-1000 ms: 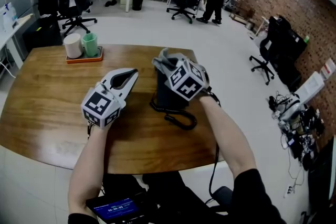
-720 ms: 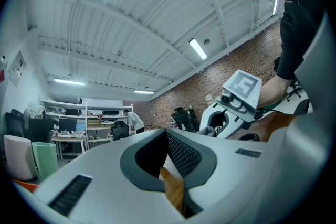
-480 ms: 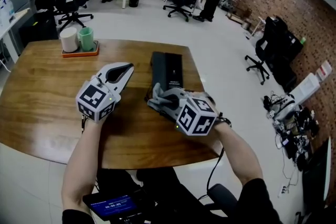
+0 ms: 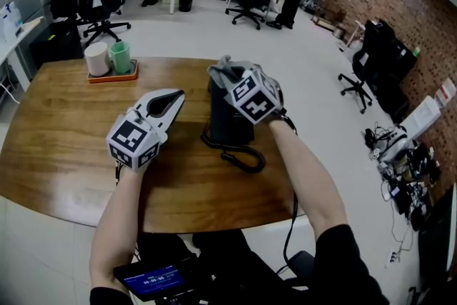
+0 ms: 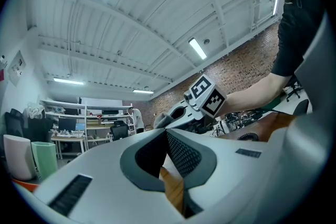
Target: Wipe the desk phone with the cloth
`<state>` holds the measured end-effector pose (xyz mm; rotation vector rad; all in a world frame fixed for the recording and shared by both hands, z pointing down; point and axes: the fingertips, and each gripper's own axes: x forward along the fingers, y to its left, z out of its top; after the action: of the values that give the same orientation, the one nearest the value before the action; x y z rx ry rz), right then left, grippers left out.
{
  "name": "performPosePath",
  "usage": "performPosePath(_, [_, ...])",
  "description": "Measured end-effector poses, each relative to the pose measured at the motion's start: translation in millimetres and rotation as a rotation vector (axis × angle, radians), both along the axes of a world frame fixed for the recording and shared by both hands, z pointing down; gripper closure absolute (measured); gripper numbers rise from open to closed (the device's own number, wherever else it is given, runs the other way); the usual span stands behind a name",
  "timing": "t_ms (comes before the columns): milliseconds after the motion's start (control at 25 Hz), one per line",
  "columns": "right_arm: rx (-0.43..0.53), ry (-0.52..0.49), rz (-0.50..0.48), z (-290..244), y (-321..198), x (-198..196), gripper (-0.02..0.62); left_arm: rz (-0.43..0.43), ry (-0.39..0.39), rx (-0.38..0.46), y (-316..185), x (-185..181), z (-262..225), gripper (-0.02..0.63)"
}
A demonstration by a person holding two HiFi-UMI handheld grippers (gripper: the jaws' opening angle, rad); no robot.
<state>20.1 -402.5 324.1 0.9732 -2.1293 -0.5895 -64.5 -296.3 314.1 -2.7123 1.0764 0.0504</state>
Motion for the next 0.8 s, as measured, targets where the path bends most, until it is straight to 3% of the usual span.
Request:
performPosePath(200, [-0.048,0.097,-0.066,23,25,-3,0.572,0.001,-0.009,0.004,1,1,-2,0.606])
performPosePath(440, [-0.097,0.180,-0.225,62,115,-2,0.571,0.004,-0.015,0.002,0,0,0,0.606])
performPosePath(640, [-0.169,0.317,-0.380,88,178,5,0.571,0.002,-0.009,-0.010,-1,-3,1,0.606])
performPosePath(720, [-0.172,0.298,-0.382,80,177,12,0.571,0.003,-0.007,-0.015,-2,-3,1,0.606])
performPosePath(800, [-0.126,0.198,-0.301,54,149,20,0.571,0.005,-0.006,-0.016,-2,-4,1,0.606])
